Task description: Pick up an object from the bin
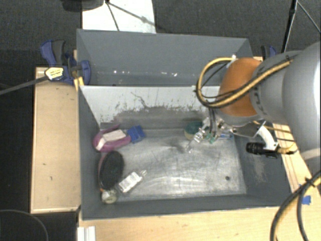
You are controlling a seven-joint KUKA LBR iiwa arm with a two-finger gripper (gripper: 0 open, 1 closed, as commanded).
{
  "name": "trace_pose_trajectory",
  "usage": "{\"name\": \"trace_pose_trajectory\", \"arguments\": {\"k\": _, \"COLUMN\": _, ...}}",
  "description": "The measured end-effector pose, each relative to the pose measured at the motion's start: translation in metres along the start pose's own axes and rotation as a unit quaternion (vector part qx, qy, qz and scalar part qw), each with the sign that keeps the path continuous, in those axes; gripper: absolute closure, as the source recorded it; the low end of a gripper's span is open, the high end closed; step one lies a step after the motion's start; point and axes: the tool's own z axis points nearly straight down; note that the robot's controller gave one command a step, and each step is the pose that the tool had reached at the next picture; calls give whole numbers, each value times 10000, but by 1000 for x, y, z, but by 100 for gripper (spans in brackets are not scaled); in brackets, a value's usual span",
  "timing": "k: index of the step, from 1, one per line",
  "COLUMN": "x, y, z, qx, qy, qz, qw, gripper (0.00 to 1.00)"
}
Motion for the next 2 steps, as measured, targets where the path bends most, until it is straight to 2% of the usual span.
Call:
{"name": "trace_pose_trajectory", "arguments": {"k": 1, "x": -30, "y": -47, "z": 21, "qx": 62, "qy": 47, "qz": 854, "qw": 9963, "gripper": 0}}
{"name": "trace_pose_trajectory", "arguments": {"k": 2, "x": -29, "y": -45, "z": 20, "qx": 59, "qy": 63, "qz": 821, "qw": 9966, "gripper": 100}}
